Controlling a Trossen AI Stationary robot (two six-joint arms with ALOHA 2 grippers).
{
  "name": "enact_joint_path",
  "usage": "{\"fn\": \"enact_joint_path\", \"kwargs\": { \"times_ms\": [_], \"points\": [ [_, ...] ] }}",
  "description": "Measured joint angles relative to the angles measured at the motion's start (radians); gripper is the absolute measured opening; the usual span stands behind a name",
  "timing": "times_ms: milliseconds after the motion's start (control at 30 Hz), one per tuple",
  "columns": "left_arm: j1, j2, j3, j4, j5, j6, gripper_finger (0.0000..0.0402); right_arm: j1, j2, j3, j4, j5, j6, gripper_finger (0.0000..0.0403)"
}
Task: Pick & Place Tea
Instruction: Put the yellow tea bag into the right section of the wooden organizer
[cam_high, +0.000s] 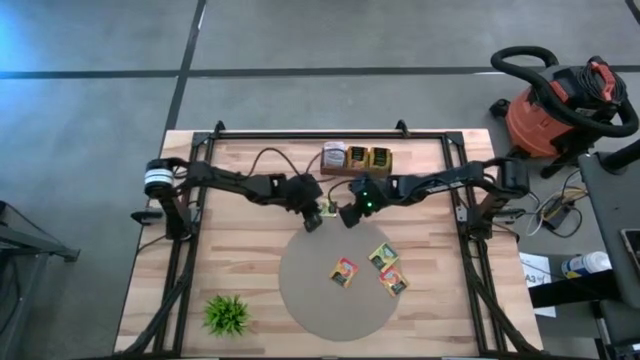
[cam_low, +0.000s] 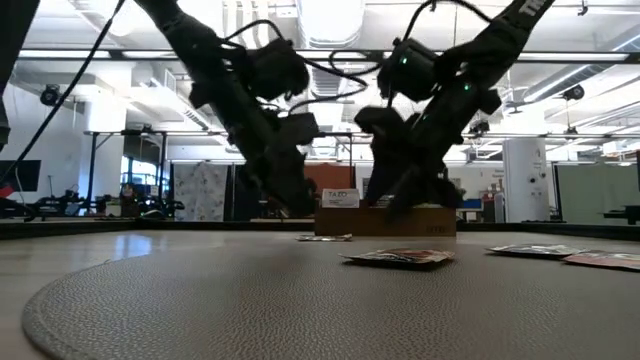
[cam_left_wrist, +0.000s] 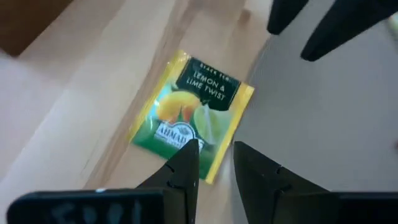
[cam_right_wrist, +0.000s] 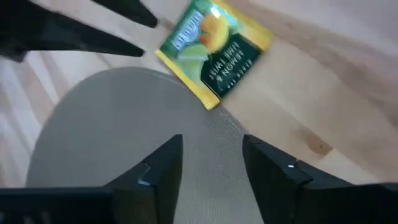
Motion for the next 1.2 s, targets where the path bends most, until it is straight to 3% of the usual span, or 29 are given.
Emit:
{"fn": "enact_joint_path", "kwargs": {
  "times_ms": [167,600,800,1067,1200],
  "points": [
    [0.002,0.052,0.035,-0.016,-0.005,0.105,0.0094,-0.002,0.057,0.000,0.078,-0.005,0.080,0.0190],
    [0.002,0.107,0.020,0.028,-0.007,0.091,0.0094,-0.003,0.170,0.005,0.256,-0.003,0.193,0.0182],
    [0.001,0.111,0.017,0.078,0.010,0.055,0.0094,-0.018,0.167,0.009,0.258,0.028,0.184,0.0164],
    [0.001,0.111,0.018,0.045,0.030,0.054,0.0094,-0.023,0.168,0.011,0.209,0.065,0.201,0.0108],
    [0.001,0.111,0.018,0.041,0.038,0.051,0.0094,-0.027,0.169,0.012,0.194,0.076,0.179,0.0103]
  ]
}}
